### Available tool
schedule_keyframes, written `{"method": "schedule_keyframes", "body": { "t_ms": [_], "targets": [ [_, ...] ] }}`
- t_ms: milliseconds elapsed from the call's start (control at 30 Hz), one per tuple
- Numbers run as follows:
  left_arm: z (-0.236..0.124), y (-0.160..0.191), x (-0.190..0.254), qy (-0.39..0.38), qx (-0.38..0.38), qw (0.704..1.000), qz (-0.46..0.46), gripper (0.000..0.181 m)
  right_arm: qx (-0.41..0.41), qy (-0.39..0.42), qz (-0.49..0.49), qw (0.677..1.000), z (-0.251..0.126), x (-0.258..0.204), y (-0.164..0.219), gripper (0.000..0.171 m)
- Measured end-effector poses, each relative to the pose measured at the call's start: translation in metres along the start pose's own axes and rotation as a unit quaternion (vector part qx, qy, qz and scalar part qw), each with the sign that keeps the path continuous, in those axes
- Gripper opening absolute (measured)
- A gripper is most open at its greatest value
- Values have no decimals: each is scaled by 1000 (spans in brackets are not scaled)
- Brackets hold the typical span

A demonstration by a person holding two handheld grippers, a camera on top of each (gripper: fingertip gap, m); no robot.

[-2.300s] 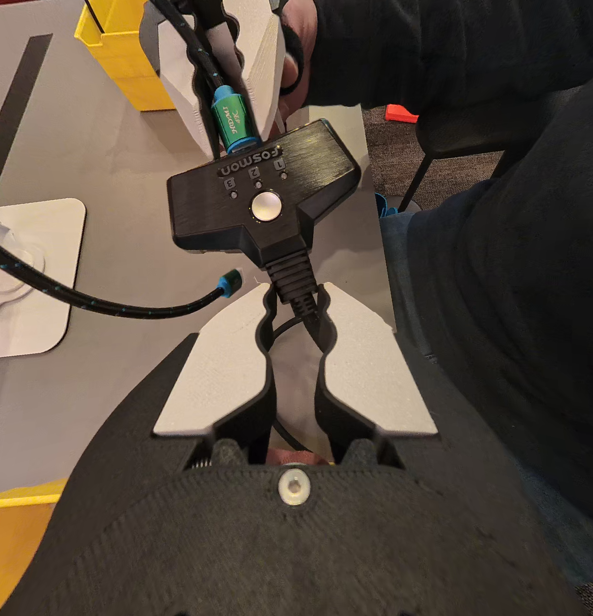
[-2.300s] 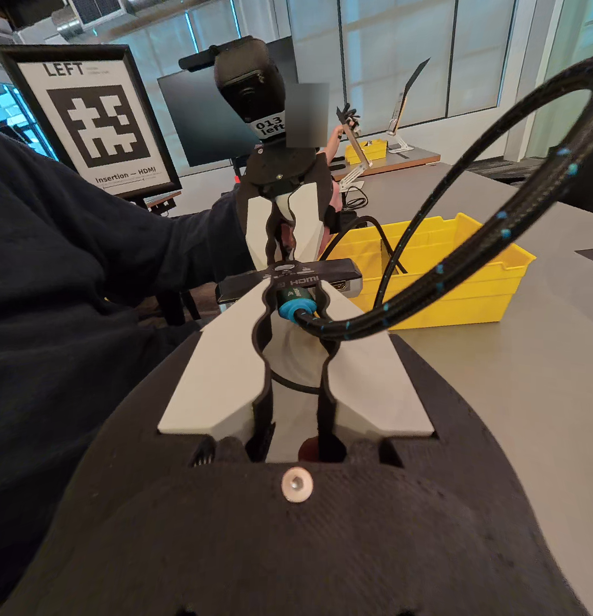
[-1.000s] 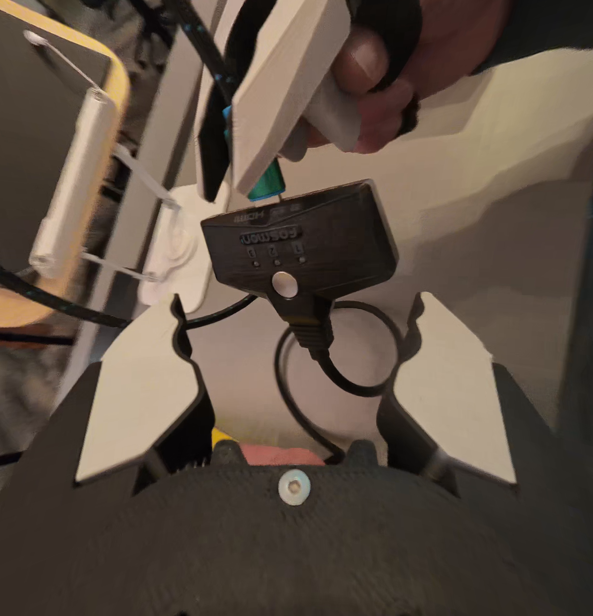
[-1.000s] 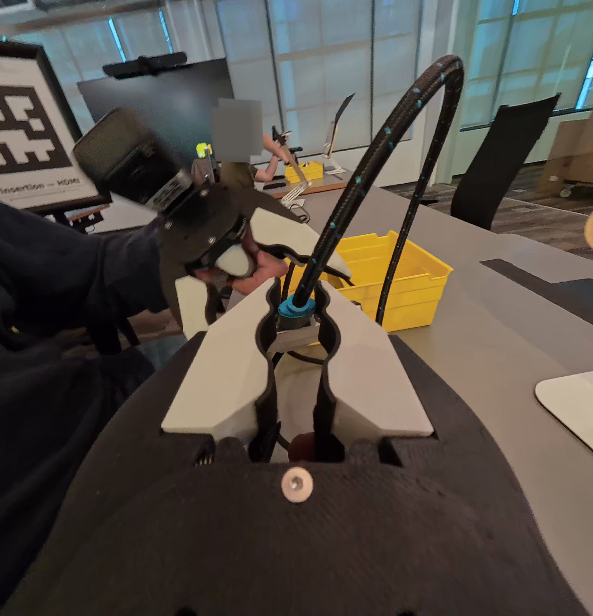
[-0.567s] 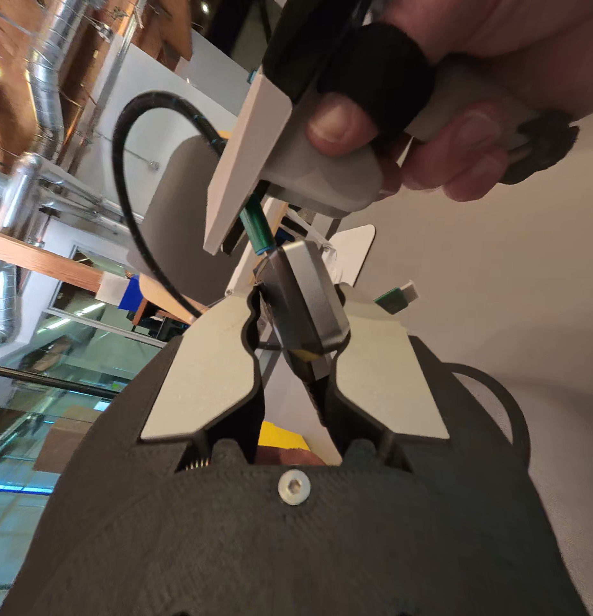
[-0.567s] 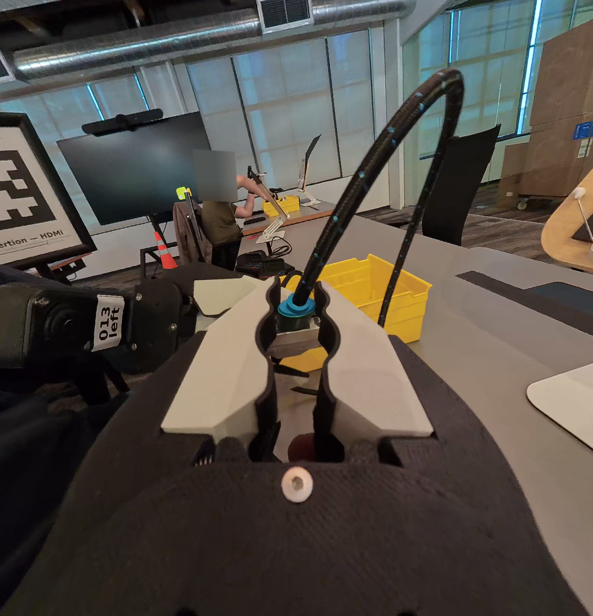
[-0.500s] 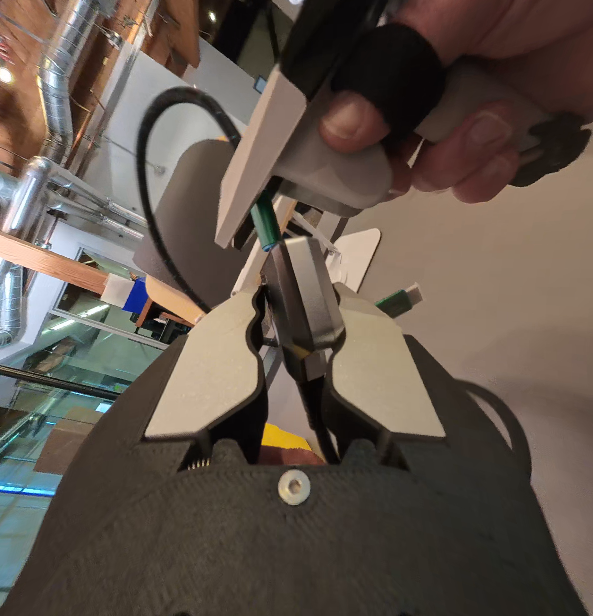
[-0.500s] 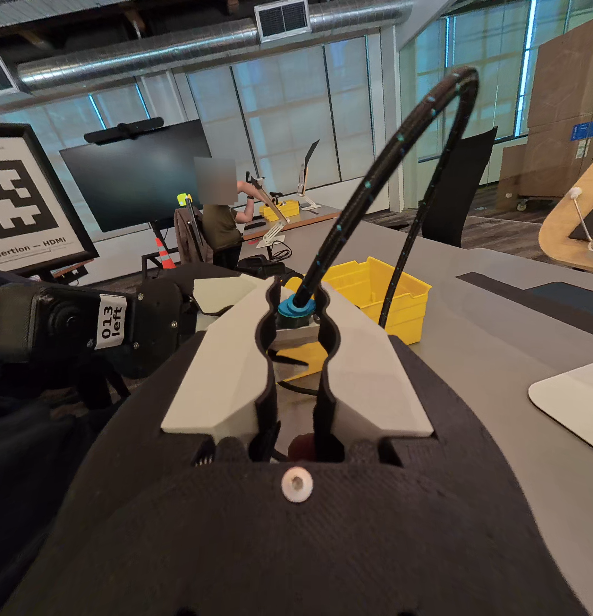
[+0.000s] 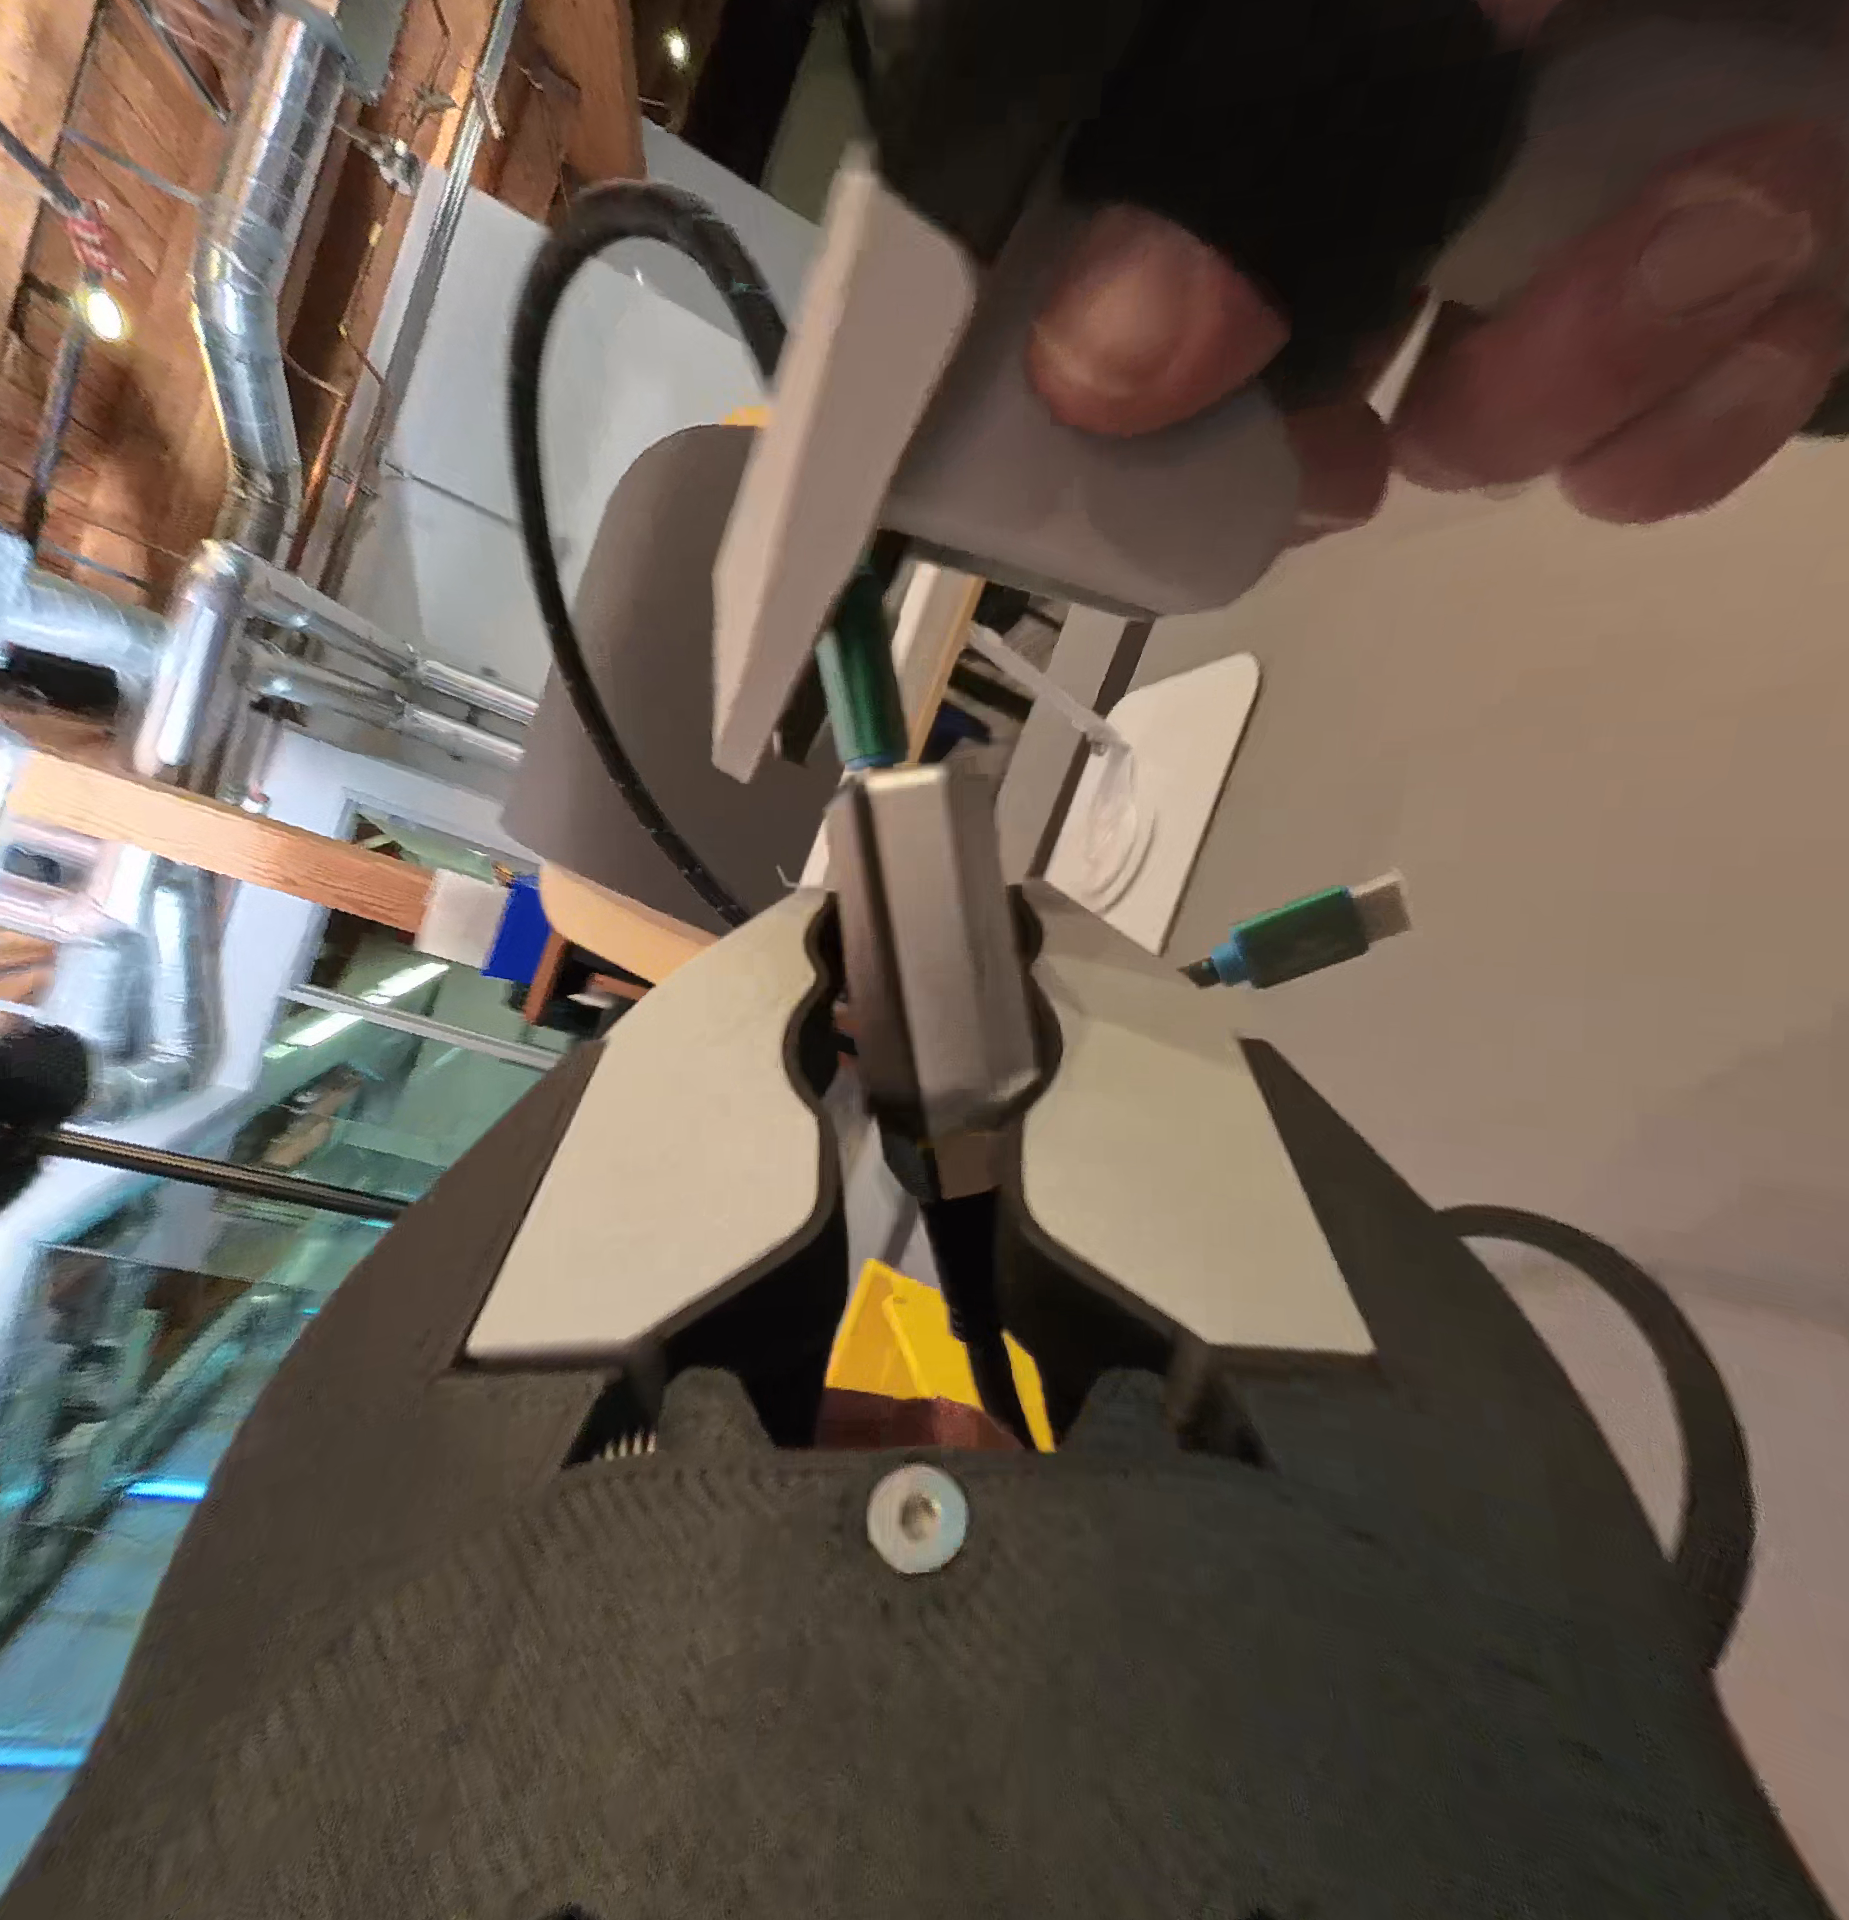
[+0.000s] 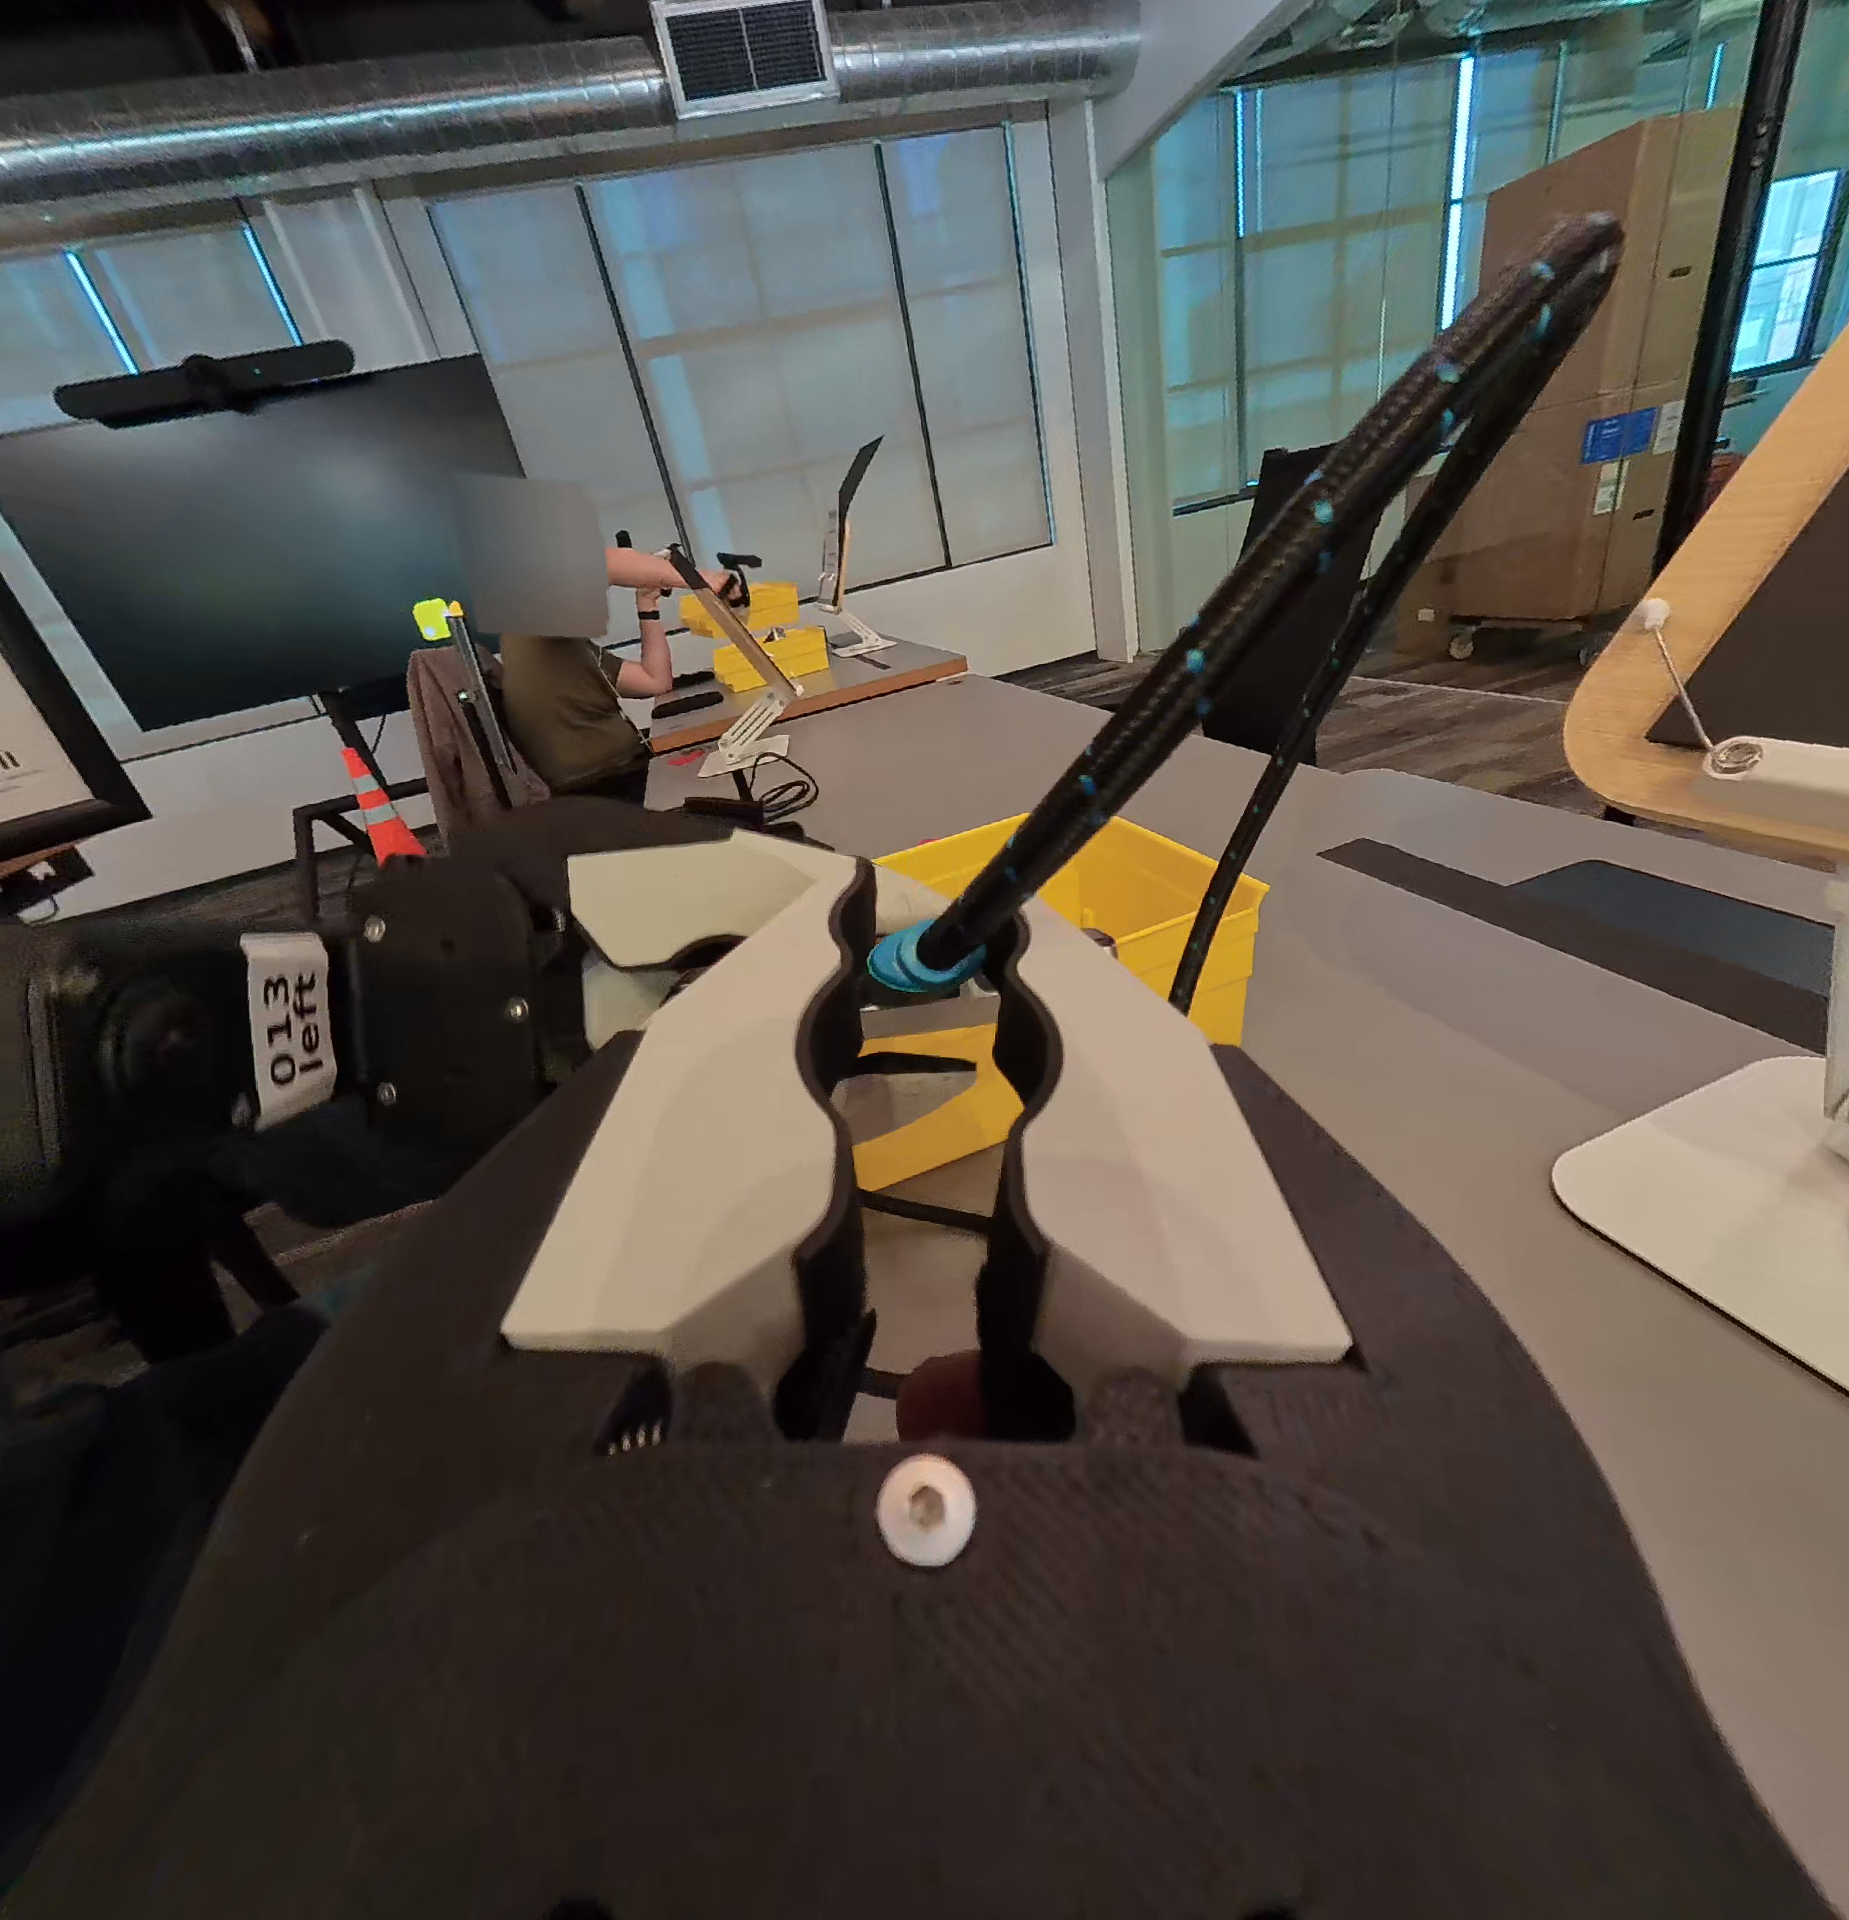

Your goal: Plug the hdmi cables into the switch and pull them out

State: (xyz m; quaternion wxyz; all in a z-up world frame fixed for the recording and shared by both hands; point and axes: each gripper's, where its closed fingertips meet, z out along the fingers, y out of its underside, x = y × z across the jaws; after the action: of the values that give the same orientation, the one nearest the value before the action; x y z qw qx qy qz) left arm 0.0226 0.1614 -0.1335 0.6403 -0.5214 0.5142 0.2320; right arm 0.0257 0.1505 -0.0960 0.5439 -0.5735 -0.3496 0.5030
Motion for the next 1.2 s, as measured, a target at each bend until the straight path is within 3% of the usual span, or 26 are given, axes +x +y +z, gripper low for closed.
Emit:
{"method": "schedule_keyframes", "body": {
  "t_ms": [167,467,567,833,1200],
  "targets": [
    [-1,3,-8,-7,2,1000,29,23,-20,-3,-8,1000,-3,-2,5,19],
    [-12,2,1,95,44,992,71,23,-83,-31,-40,995,-7,-12,18,28],
    [-14,3,-1,97,45,991,84,23,-96,-54,-25,994,-6,-18,23,20],
    [-14,4,0,82,40,988,127,23,-129,-57,-7,990,-8,-17,32,20],
    [-12,8,-10,44,48,990,125,23,-86,-38,36,995,0,-16,23,19]
  ]
}}
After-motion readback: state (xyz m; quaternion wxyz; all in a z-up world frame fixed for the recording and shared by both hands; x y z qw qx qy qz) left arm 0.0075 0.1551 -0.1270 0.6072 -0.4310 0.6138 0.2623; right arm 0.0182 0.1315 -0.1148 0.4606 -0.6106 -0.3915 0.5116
